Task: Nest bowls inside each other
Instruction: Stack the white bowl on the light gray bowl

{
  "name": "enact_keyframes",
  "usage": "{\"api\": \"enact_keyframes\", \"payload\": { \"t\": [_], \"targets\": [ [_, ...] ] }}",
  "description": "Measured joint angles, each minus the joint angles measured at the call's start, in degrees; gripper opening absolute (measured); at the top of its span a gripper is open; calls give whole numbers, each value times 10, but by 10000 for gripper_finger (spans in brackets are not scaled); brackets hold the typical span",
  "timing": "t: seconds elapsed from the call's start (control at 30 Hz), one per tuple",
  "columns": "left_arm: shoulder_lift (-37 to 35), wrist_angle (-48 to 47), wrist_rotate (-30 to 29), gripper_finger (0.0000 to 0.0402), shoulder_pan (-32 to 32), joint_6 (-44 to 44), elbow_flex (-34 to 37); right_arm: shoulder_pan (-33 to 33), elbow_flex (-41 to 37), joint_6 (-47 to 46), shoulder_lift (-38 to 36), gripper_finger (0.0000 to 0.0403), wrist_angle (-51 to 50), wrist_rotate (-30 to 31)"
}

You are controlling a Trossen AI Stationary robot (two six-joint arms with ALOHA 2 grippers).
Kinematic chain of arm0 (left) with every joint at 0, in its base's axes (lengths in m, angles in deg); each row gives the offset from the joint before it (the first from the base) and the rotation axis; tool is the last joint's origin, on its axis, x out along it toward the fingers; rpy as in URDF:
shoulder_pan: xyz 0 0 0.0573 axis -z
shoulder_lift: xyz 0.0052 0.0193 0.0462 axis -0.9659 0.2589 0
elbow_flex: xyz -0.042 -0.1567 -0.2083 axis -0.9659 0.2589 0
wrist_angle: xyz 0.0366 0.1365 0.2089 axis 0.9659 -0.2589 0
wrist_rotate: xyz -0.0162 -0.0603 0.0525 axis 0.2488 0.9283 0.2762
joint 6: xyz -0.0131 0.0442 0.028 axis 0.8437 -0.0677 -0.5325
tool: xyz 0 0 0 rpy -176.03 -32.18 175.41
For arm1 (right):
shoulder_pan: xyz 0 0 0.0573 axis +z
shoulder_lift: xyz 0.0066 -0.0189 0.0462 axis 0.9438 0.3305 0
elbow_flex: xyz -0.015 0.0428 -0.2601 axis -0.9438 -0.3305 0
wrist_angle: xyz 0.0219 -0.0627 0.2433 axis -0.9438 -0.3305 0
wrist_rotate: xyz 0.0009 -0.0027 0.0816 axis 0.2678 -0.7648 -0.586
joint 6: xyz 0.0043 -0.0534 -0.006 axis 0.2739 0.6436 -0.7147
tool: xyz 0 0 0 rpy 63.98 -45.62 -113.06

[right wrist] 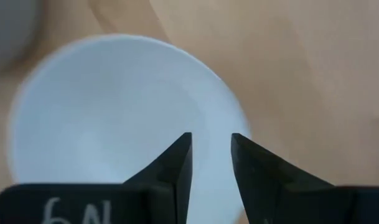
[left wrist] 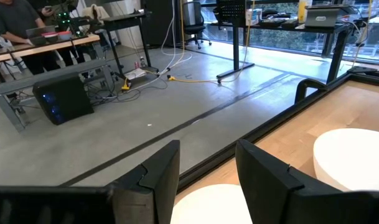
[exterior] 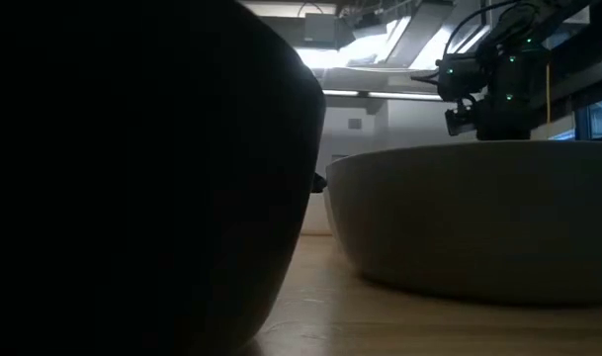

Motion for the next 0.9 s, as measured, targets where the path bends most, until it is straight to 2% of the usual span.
{"api": "enact_keyframes", "payload": {
  "t": [0.13, 0.53, 0.9],
  "targets": [
    [0, 0, 0, 151, 0, 0, 0, 0, 0, 2, 0, 113, -1, 36],
    [0, 0, 0, 151, 0, 3, 0, 0, -3, -3, 8, 113, -29, 32],
    [0, 0, 0, 151, 0, 11, 0, 0, -4, -1, 87, 113, -15, 17]
  ]
}}
